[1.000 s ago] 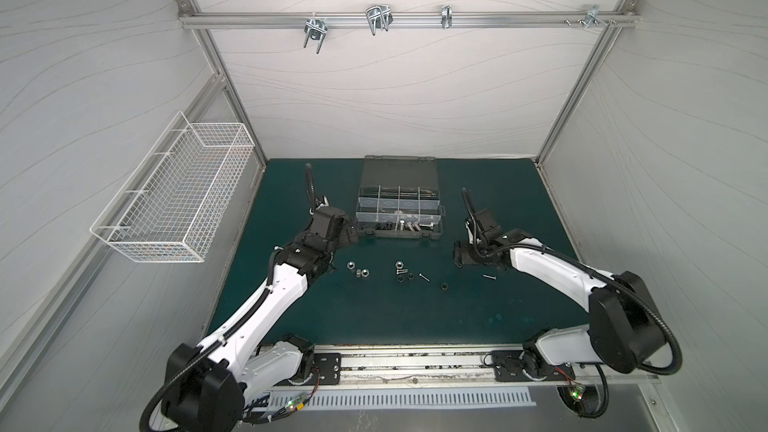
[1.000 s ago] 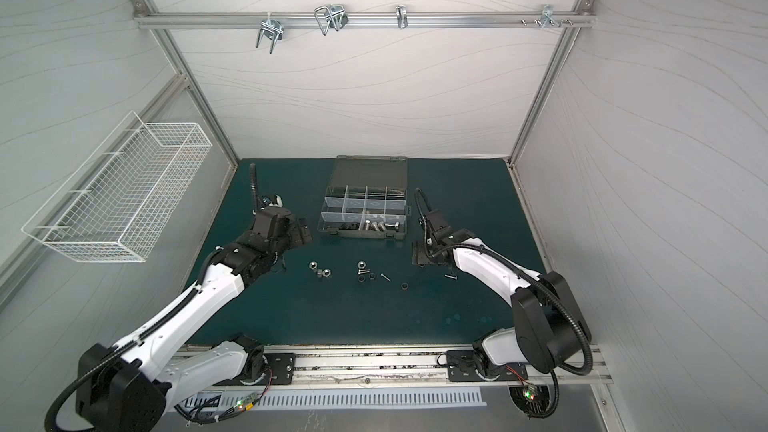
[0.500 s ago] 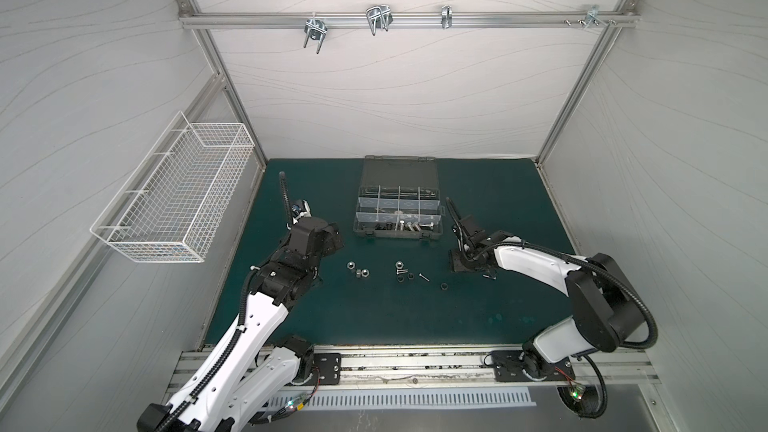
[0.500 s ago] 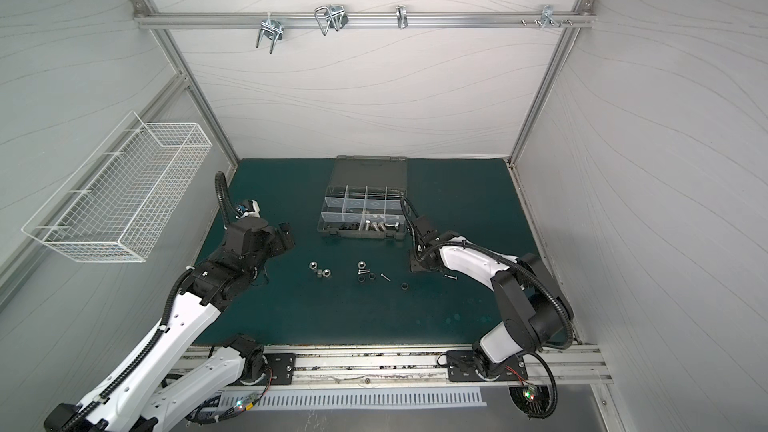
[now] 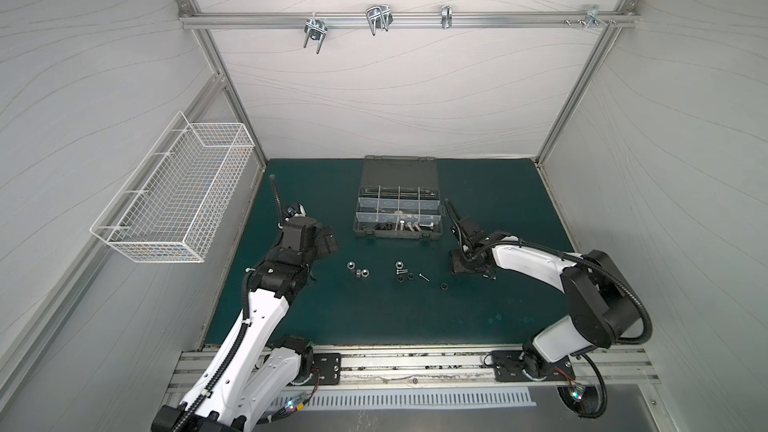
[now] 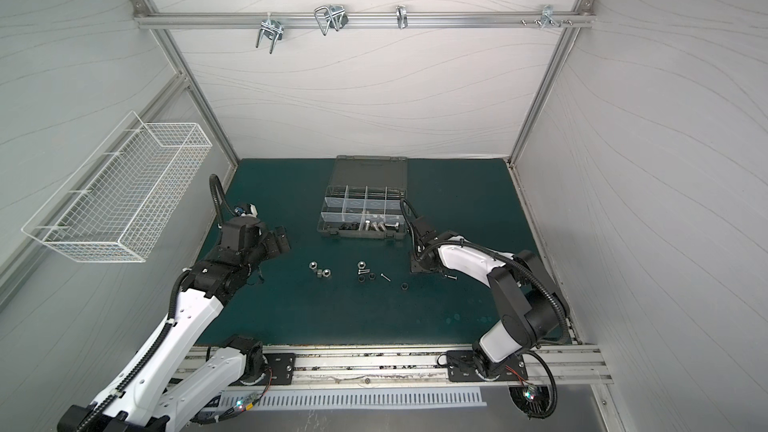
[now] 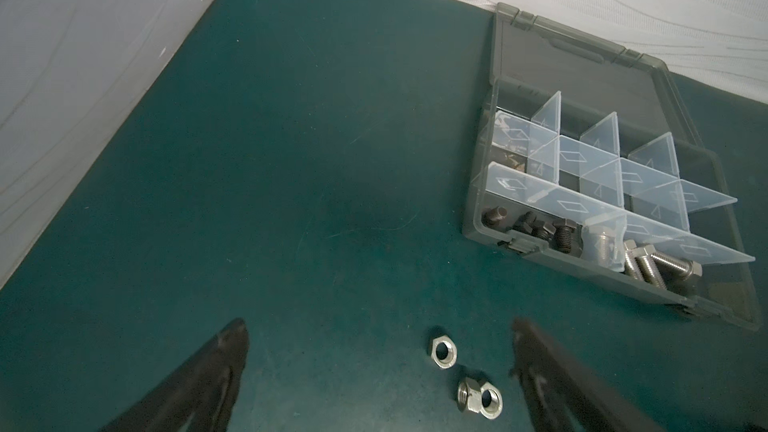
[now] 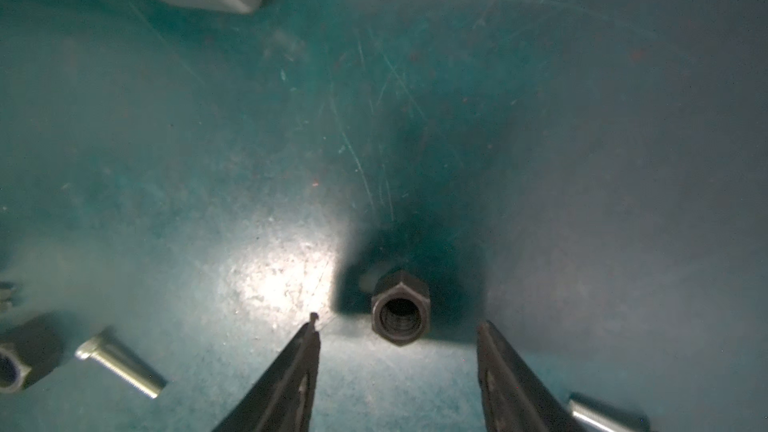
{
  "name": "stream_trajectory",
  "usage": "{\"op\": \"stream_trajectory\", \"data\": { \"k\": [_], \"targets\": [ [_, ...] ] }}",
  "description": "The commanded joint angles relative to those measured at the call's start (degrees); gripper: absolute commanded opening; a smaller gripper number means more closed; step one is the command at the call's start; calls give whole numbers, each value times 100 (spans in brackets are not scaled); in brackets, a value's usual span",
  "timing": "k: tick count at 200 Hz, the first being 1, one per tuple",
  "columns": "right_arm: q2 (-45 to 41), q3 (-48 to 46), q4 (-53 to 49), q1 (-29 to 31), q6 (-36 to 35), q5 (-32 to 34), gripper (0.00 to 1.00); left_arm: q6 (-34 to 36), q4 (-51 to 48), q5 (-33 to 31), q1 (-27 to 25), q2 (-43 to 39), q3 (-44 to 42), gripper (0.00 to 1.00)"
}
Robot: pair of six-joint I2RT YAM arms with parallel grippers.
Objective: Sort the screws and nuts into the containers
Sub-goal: 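Lower the right gripper over a black hex nut while the left arm draws back, then close the right gripper on the black hex nut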
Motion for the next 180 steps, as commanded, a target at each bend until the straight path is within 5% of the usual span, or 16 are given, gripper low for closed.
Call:
{"op": "stream_trajectory", "data": {
  "k": [1,140,180],
  "targets": [
    [79,19,-65,21,57,79,61,36,71,196,60,109,93,99],
    [527,106,5,11,21,-172,37,-120,-191,515,380,669,255,99],
    [509,119,-56,21,-29,-262,19,-133,-198,520,389,656,251,99]
  ]
}}
